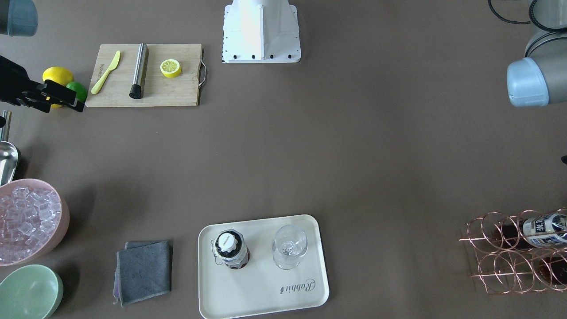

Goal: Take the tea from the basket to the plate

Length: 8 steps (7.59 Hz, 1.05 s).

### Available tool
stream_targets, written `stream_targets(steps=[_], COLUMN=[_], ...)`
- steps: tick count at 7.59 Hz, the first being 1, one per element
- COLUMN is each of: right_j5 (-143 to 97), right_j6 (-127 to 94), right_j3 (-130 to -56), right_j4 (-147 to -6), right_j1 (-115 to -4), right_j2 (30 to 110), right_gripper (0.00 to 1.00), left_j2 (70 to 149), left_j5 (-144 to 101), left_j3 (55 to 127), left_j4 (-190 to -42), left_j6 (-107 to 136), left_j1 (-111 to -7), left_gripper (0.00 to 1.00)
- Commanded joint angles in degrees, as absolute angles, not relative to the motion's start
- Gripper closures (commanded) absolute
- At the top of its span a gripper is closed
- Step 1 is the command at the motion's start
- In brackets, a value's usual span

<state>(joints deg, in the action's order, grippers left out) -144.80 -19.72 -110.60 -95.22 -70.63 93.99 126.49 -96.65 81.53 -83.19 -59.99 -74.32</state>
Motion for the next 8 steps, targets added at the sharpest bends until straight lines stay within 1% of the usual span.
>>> stream_targets(steps=[1,2,4,6,7,8], right_j5=[-138.8,-135.9,-132.3,-131.6,-131.8,-131.6], right_j6=[4.9,8.0,12.0,11.3,11.3,11.4], right_j3=[-106.2,-106.3,-105.3,-100.0,-98.8,-98.7], right_j4=[-103.1,-107.4,-107.9,-107.6,-107.5,-107.5], right_j1=[-79.9,-82.5,-85.1,-85.1,-85.2,-85.2], right_j2=[96.8,96.2,96.9,94.8,93.7,92.8], right_gripper=[0.0,0.0,0.0,0.0,0.0,0.0], left_j2=[126.3,126.3,126.4,126.1,123.9,123.4], left_j5=[-96.6,-96.6,-96.6,-96.6,-96.7,-96.8], left_j3=[80.5,80.6,80.3,80.2,80.3,80.3], left_j4=[-84.4,-84.4,-84.4,-84.8,-88.3,-90.1], left_j6=[-60.0,-59.9,-59.9,-60.6,-59.5,-59.5], left_j1=[-73.8,-73.7,-73.0,-73.0,-73.3,-73.5], left_gripper=[1.0,1.0,1.0,1.0,0.01,0.02])
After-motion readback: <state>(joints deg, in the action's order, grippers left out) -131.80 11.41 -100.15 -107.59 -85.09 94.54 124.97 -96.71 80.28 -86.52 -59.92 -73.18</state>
